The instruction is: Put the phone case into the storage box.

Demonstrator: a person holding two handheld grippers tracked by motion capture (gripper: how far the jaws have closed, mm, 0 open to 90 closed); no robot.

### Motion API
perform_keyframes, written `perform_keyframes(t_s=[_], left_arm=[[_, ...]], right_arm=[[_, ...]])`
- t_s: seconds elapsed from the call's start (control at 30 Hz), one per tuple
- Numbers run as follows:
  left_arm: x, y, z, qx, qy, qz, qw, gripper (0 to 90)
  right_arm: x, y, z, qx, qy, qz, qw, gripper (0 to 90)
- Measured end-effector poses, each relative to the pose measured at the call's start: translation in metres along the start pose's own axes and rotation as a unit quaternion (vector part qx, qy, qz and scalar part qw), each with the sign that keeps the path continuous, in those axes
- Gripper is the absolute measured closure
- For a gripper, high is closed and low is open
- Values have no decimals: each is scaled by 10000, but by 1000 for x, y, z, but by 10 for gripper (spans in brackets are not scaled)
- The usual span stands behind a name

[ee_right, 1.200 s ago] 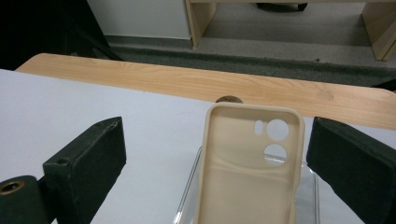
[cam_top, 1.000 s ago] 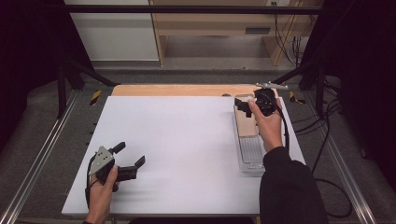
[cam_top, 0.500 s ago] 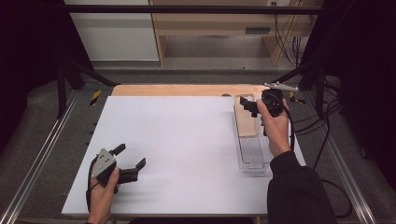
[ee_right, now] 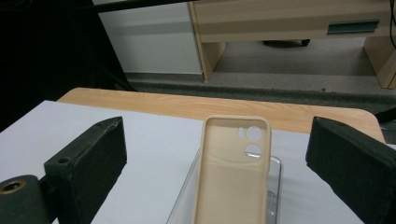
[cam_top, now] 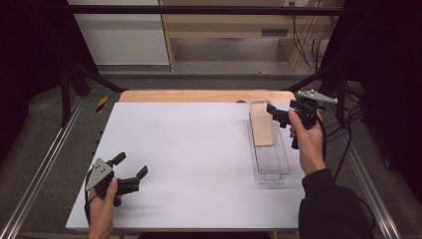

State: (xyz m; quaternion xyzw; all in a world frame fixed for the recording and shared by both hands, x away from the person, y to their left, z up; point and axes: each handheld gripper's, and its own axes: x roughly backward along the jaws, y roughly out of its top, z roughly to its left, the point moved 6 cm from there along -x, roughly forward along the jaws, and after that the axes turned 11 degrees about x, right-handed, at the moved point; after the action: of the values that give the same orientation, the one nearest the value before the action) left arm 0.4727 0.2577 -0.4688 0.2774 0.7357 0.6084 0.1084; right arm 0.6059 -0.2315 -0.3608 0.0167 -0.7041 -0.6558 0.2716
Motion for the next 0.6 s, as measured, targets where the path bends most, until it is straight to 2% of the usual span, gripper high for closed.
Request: perform_keyframes(t_s=[0.37, 0.6], left_arm=[[-2, -1, -2, 10, -64, 40, 10000, 16], [-1, 0, 2, 38, -43, 55, 10000, 16]], right_arm=[[20, 2, 2, 218, -15, -269, 9994, 56], [29, -9, -2, 263, -46, -221, 9994, 57]])
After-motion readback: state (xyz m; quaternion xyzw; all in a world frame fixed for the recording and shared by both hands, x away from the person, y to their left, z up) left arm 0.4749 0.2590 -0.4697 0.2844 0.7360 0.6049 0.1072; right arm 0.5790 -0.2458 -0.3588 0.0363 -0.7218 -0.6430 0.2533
